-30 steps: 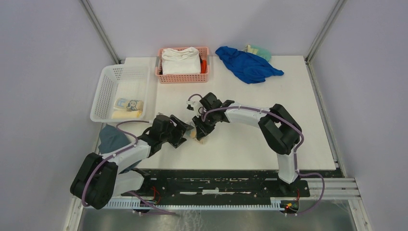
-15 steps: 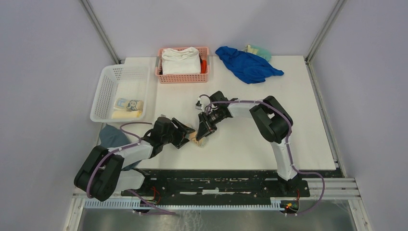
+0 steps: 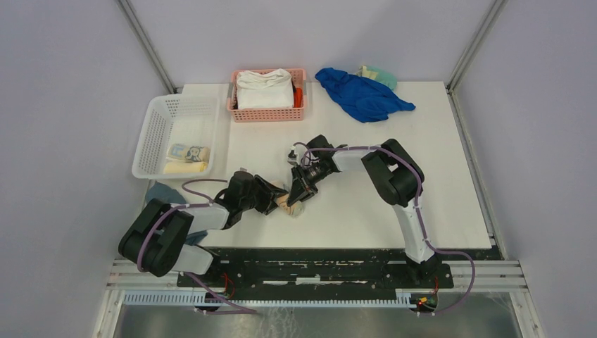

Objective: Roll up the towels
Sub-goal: Pick up the towel at the center of the board.

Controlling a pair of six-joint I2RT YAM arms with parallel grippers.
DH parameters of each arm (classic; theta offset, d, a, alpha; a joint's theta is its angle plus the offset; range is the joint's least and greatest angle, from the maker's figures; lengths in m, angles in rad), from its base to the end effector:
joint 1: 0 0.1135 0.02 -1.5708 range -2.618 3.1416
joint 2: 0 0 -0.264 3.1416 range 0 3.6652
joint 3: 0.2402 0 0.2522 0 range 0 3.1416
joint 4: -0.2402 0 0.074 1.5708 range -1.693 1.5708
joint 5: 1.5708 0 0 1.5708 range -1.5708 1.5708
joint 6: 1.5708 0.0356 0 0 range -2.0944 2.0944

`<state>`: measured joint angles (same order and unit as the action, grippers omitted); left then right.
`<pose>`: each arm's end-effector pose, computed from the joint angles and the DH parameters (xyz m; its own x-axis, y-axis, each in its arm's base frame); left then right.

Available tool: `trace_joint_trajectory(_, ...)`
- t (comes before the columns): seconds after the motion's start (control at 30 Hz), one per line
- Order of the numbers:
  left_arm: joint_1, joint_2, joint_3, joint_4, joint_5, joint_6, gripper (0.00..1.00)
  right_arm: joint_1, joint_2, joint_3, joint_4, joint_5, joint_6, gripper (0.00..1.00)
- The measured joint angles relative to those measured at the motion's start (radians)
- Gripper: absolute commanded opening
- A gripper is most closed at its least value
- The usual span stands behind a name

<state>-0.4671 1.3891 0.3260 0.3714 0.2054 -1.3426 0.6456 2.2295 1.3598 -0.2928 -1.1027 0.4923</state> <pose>0.2000 -0.1090 0.1188 -0.6949 -0.7176 -0.0475 -0.4233 0.4615 -0.7796 0.3173 0.2788 0.0911 -0.9081 -0.4171 0.0372 -0.1421 0.3907 0.9095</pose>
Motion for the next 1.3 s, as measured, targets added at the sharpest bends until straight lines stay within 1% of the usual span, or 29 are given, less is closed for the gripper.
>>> trace_joint_trajectory(0.07, -0.002, 0.003, -0.005, 0.001, -0.011, -0.010, 0.39, 0.000, 0.000, 0.000, 0.000, 0.002, 0.007, 0.21)
trace_joint_trajectory(0.13, -0.007, 0.002, -0.007, -0.004, -0.024, -0.018, 0.33, 0.001, -0.001, 0.000, 0.000, 0.008, 0.011, 0.27)
trace_joint_trajectory(0.27, -0.014, -0.021, -0.001, -0.039, -0.049, -0.023, 0.28, 0.008, -0.041, -0.022, 0.000, 0.057, 0.007, 0.49)
trace_joint_trajectory(0.43, 0.001, -0.065, 0.058, -0.171, -0.075, -0.022, 0.25, 0.014, -0.199, -0.088, -0.034, 0.220, -0.055, 0.63)
trace_joint_trajectory(0.47, 0.014, -0.073, 0.074, -0.196, -0.077, -0.022, 0.25, 0.014, -0.234, -0.098, -0.045, 0.249, -0.070, 0.70)
trace_joint_trajectory(0.5, 0.032, -0.080, 0.095, -0.225, -0.081, -0.022, 0.25, 0.014, -0.278, -0.110, -0.064, 0.286, -0.092, 0.74)
trace_joint_trajectory(0.7, 0.180, -0.092, 0.279, -0.360, -0.095, -0.019, 0.25, 0.006, -0.537, -0.156, -0.172, 0.515, -0.206, 0.83)
trace_joint_trajectory(0.83, 0.295, -0.092, 0.437, -0.443, -0.095, 0.004, 0.26, -0.002, -0.704, -0.230, -0.174, 0.685, -0.242, 0.89)
trace_joint_trajectory(0.93, 0.414, -0.078, 0.561, -0.504, -0.095, 0.026, 0.26, -0.007, -0.789, -0.290, -0.172, 0.794, -0.255, 0.94)
trace_joint_trajectory(1.0, 0.489, -0.053, 0.635, -0.534, -0.100, 0.038, 0.25, -0.008, -0.802, -0.306, -0.174, 0.848, -0.262, 0.99)
trace_joint_trajectory(1.03, 0.538, -0.029, 0.686, -0.552, -0.101, 0.047, 0.25, -0.008, -0.801, -0.309, -0.174, 0.874, -0.264, 1.00)
trace_joint_trajectory(1.13, 0.633, 0.042, 0.790, -0.576, -0.130, 0.066, 0.26, -0.008, -0.799, -0.315, -0.177, 0.926, -0.274, 1.00)
trace_joint_trajectory(1.2, 0.679, 0.103, 0.862, -0.603, -0.159, 0.086, 0.25, -0.008, -0.799, -0.317, -0.176, 0.948, -0.279, 1.00)
trace_joint_trajectory(1.3, 0.720, 0.210, 0.968, -0.637, -0.182, 0.113, 0.25, -0.008, -0.799, -0.317, -0.176, 0.971, -0.286, 1.00)
